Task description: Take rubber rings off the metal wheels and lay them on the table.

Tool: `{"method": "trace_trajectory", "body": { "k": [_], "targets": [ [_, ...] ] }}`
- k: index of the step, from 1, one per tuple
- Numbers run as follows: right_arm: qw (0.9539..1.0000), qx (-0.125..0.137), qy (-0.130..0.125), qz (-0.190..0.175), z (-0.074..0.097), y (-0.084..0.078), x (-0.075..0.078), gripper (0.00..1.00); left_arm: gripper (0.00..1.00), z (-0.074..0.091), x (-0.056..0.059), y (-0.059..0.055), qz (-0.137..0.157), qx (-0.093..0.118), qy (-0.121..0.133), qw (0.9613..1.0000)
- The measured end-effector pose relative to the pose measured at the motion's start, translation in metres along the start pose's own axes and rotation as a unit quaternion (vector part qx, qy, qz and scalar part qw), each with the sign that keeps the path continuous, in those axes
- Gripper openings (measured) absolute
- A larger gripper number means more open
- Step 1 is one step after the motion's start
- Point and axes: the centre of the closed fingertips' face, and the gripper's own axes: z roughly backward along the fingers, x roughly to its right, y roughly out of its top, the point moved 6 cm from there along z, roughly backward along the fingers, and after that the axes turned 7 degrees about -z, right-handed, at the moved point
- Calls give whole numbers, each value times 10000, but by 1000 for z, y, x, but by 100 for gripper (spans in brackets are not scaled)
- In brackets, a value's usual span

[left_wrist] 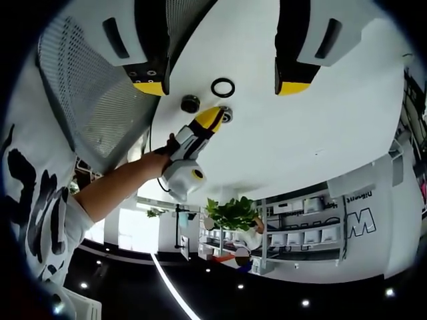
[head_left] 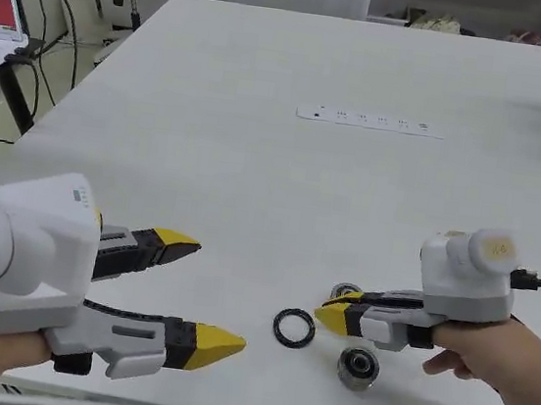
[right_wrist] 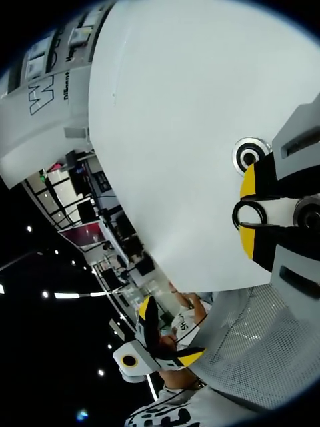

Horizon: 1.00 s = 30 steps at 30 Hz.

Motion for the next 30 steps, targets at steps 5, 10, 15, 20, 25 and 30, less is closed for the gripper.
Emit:
{"method": "trace_trajectory", "body": {
  "k": [5,10,15,20,25,30],
  "targets": [
    [9996,145,-52,217,12,8,-4,13,61,1,2,3,-10,17,18,10000],
    [9990,298,-57,317,25,14,-9,16,61,3,3,5,-10,48,37,10000],
    [9977,351,-117,561,41,13,-16,21,61,4,3,6,-53,22,56,10000],
    [9963,452,-206,696,59,10,-25,25,61,5,3,6,-50,13,93,9999],
    [9941,407,-326,952,78,4,-34,29,61,3,5,5,-90,-13,67,9999],
    [9925,426,-437,1059,94,-3,-41,33,61,2,5,2,-108,-38,59,9999]
  ]
}}
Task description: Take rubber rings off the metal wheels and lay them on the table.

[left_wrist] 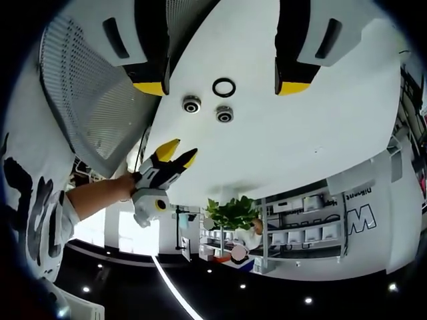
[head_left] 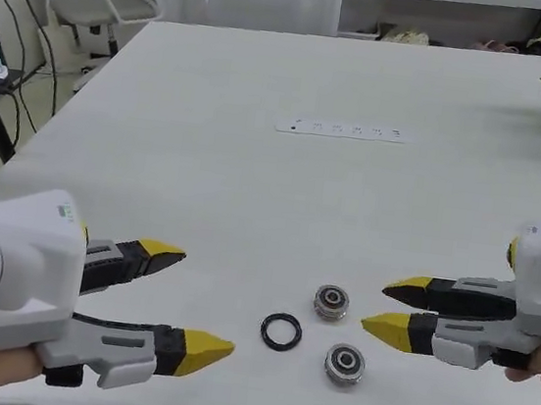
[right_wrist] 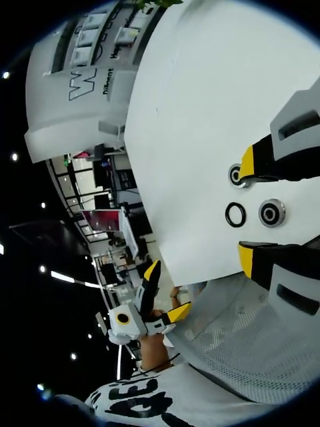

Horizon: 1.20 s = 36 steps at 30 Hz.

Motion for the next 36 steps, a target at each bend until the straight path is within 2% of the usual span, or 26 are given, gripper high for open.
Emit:
{"method": "trace_trajectory", "body": {
  "k": [5,11,15,21,27,32,36],
  "targets": [
    [9999,97,-133,-21,13,-3,-4,38,61,-2,2,1,-20,-21,-9,10000],
    [9995,42,-293,143,27,-10,-10,43,61,-4,5,0,-121,-67,-10,9999],
    [9991,109,-368,153,32,-11,-13,42,61,-6,5,-4,-107,-103,-29,9999],
    [9985,270,-463,70,35,-11,-15,44,61,-11,-2,-19,-117,-157,-34,9998],
    [9980,286,-547,103,35,-14,-15,44,60,-11,-6,-22,-71,-162,4,9998],
    [9978,321,-574,81,35,-15,-16,44,60,-9,-1,-14,18,-152,112,9998],
    [9980,231,-582,125,34,-20,-17,44,59,-9,-3,-15,-17,-234,165,9996]
  ]
}}
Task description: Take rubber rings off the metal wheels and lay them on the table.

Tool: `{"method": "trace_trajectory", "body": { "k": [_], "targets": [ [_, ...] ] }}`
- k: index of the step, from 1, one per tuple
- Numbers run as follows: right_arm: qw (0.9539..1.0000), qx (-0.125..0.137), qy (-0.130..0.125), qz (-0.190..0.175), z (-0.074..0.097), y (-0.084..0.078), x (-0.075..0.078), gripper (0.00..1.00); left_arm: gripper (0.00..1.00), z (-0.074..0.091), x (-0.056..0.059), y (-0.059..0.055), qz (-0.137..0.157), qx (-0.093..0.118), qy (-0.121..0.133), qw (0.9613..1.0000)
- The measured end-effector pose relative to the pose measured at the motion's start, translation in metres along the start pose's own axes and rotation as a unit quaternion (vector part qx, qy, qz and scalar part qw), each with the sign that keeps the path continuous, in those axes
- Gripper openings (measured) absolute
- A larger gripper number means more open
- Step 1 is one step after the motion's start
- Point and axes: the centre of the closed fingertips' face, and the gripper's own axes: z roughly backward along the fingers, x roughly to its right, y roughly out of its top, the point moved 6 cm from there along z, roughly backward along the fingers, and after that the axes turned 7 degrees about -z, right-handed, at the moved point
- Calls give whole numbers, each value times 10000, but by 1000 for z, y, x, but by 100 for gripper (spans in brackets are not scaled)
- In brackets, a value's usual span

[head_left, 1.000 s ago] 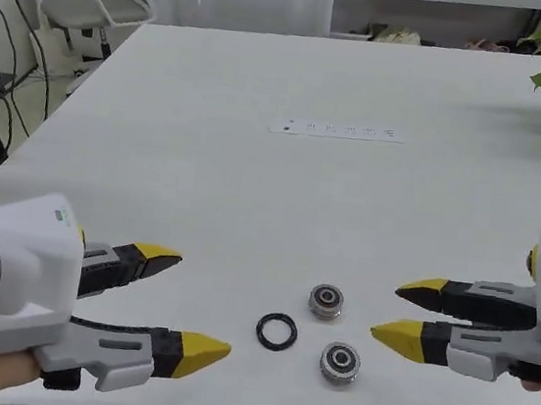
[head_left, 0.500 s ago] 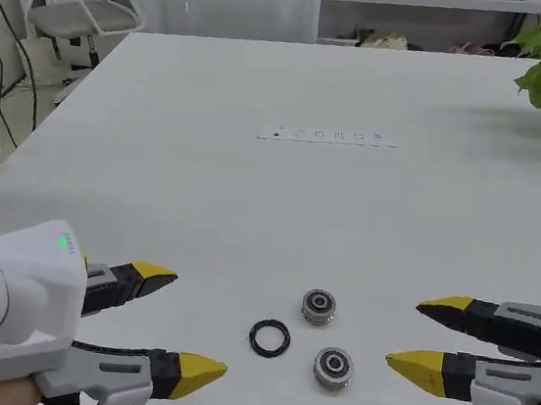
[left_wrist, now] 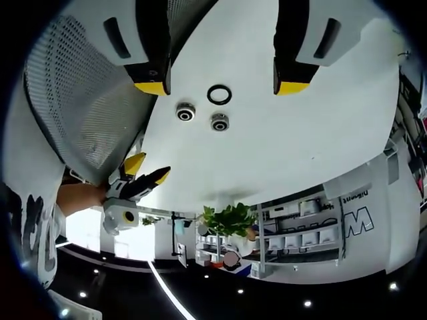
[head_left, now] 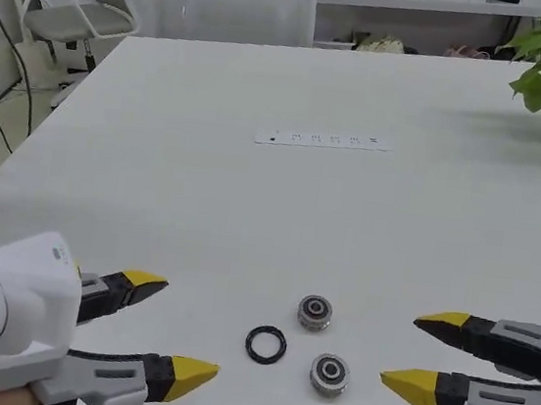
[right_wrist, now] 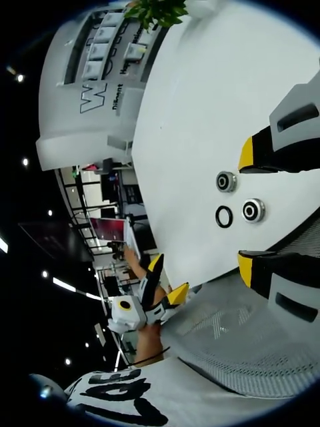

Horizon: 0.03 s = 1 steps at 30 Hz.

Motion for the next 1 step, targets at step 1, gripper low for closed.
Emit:
{"method": "trace_trajectory", "body": {
  "k": [1],
  "targets": [
    [10000,-35,-11,38,-1,-2,0,44,59,0,-1,-1,19,-9,18,10000]
  ]
}}
